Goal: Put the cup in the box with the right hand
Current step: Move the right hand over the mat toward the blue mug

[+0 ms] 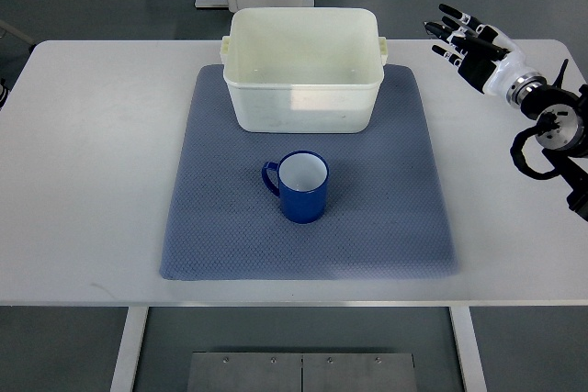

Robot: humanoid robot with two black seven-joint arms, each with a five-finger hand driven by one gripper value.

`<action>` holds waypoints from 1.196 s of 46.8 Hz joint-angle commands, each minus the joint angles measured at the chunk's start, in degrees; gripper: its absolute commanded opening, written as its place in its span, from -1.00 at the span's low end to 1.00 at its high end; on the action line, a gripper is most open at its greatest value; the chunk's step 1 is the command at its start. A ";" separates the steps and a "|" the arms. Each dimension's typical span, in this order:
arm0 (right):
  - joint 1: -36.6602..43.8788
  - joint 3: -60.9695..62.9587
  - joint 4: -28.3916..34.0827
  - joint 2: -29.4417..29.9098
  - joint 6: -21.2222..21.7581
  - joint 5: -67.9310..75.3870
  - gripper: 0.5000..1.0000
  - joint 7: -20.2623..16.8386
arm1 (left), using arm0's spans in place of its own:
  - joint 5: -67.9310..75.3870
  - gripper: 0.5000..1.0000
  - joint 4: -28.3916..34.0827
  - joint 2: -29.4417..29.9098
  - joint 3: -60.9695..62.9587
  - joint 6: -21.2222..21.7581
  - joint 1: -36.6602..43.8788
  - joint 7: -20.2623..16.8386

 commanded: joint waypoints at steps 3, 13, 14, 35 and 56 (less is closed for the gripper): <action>0.58 0.40 0.89 -1.18 2.29 -2.18 1.00 1.26 | 0.00 1.00 0.00 0.00 0.02 0.00 0.00 0.01; 2.17 0.40 9.05 -6.28 6.51 -4.81 1.00 2.14 | 0.00 1.00 0.00 0.00 -0.07 0.00 -0.09 0.01; 2.17 0.40 10.28 -6.72 6.60 -5.60 1.00 2.14 | 0.00 1.00 0.00 0.00 0.02 0.00 0.00 0.01; 1.90 -3.20 29.53 -9.62 11.35 -20.81 1.00 2.06 | 0.00 1.00 0.00 0.00 0.02 0.00 0.00 0.01; 1.99 -11.29 36.66 -10.85 12.05 -30.13 1.00 1.97 | 0.00 1.00 0.00 0.00 -0.07 0.00 0.00 0.01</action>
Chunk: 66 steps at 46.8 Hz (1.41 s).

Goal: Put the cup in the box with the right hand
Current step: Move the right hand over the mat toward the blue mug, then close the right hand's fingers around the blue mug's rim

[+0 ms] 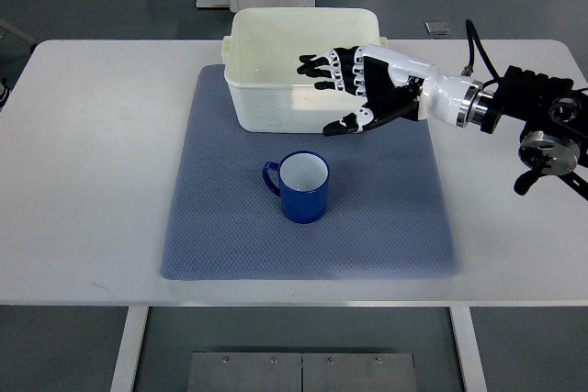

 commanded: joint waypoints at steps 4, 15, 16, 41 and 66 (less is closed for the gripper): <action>-0.09 -1.59 0.21 0.13 0.31 -2.09 1.00 -0.08 | 0.00 1.00 0.00 0.00 0.03 0.00 0.01 -0.01; -0.88 -3.70 -0.66 0.92 -0.57 -3.32 0.99 -0.17 | 0.00 1.00 0.00 0.00 -0.06 0.00 -0.08 -0.01; -0.97 -3.88 -0.84 0.92 -0.57 -3.32 0.99 -0.17 | 0.00 1.00 0.00 0.00 0.03 0.00 0.01 -0.01; -3.61 -4.67 -4.36 5.05 -5.23 -3.32 0.99 -1.93 | 0.00 1.00 0.00 0.00 0.03 0.00 0.01 -0.01; -3.61 -7.39 -7.08 7.68 -6.81 -4.11 0.99 -2.10 | 0.00 1.00 0.00 0.00 0.03 0.00 0.01 -0.01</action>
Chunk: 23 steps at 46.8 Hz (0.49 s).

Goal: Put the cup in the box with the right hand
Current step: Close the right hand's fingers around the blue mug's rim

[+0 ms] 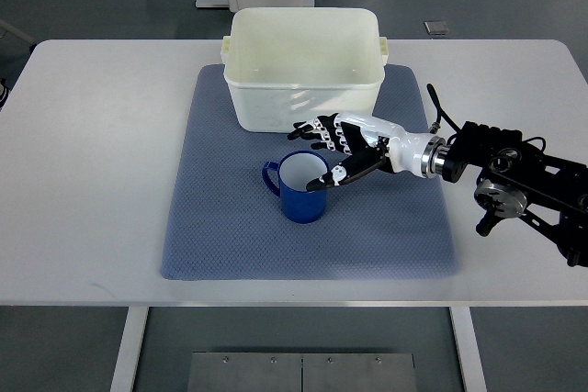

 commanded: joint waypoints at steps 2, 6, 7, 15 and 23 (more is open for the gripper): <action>-0.27 -0.22 -0.67 0.22 -0.13 -0.40 0.99 0.05 | 0.00 1.00 0.00 0.00 -0.07 0.00 0.02 -0.01; -0.80 -0.48 -1.28 1.01 -0.14 -0.40 0.99 0.05 | 0.00 1.00 0.00 0.00 -0.07 0.00 0.02 -0.01; -0.89 -0.57 -1.46 1.19 -0.14 -0.40 0.99 0.05 | 0.00 1.00 0.00 0.00 -0.07 0.00 0.02 -0.01; -0.97 -0.57 -1.98 1.63 -0.14 -0.48 0.99 0.05 | 0.00 1.00 0.00 0.00 -0.07 0.00 0.02 -0.01; -0.97 -1.18 -3.30 2.33 -0.14 -0.48 0.99 0.05 | 0.00 1.00 0.00 0.00 0.01 0.00 0.02 -0.01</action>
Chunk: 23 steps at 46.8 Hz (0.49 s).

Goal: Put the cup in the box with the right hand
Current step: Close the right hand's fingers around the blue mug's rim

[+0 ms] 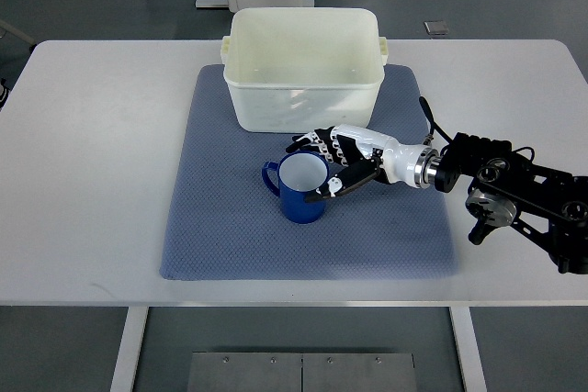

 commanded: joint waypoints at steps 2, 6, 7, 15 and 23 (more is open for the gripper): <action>0.00 -0.52 -0.27 0.16 0.01 0.00 0.99 0.00 | 0.00 1.00 0.00 0.00 0.03 0.00 0.00 -0.01; -0.09 -0.60 -0.45 0.34 0.01 0.00 0.99 0.00 | 0.00 1.00 0.00 0.00 -0.06 0.00 0.00 -0.01; -0.09 -0.60 -0.45 0.42 0.01 0.00 0.99 0.00 | 0.00 1.00 0.00 0.00 0.03 0.00 0.00 -0.01; -0.53 -0.60 -1.33 0.78 0.01 0.00 0.99 0.09 | 0.00 1.00 0.00 0.00 0.03 0.00 0.00 -0.01; -1.23 -0.69 -1.50 1.22 0.01 0.00 0.92 0.09 | 0.00 1.00 0.00 0.00 0.03 0.00 0.00 -0.01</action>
